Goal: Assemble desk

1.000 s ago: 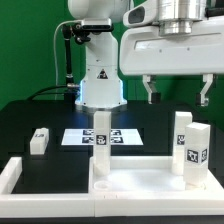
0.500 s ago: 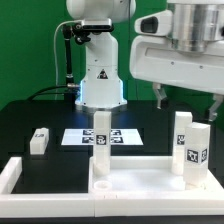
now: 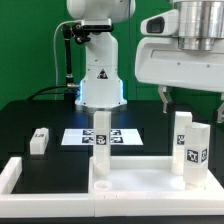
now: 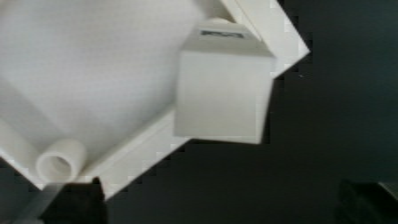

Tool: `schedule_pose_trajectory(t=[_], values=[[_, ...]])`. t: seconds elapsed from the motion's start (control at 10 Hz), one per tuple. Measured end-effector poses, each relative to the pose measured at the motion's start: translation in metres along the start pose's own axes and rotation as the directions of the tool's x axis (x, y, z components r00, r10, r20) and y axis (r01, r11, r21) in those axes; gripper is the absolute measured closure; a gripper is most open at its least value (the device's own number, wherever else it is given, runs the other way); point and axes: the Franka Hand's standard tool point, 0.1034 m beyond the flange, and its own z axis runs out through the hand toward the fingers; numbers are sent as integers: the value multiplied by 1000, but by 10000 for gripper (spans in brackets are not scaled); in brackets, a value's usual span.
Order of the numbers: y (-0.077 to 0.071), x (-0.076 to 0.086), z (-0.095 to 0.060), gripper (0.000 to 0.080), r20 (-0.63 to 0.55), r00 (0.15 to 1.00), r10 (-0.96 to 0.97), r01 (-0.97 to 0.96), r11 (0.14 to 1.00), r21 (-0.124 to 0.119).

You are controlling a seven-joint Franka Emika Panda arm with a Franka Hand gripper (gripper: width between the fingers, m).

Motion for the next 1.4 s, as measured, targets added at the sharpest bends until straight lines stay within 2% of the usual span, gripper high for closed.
schedule_pose_trajectory(t=[0.2, 0.3, 0.4, 0.6, 0.8, 1.1, 1.4], values=[[2, -1, -5, 151, 22, 998, 64, -64, 997, 44], [3, -1, -3, 151, 14, 999, 49, -49, 998, 31], [3, -1, -3, 151, 14, 999, 49, -49, 998, 30], [4, 0, -2, 151, 14, 999, 50, -51, 998, 30], [4, -5, 4, 151, 23, 997, 79, -80, 996, 42], [7, -13, 21, 151, 34, 995, 95, -95, 995, 16], [12, -8, 32, 151, 28, 992, 124, -124, 992, 2]])
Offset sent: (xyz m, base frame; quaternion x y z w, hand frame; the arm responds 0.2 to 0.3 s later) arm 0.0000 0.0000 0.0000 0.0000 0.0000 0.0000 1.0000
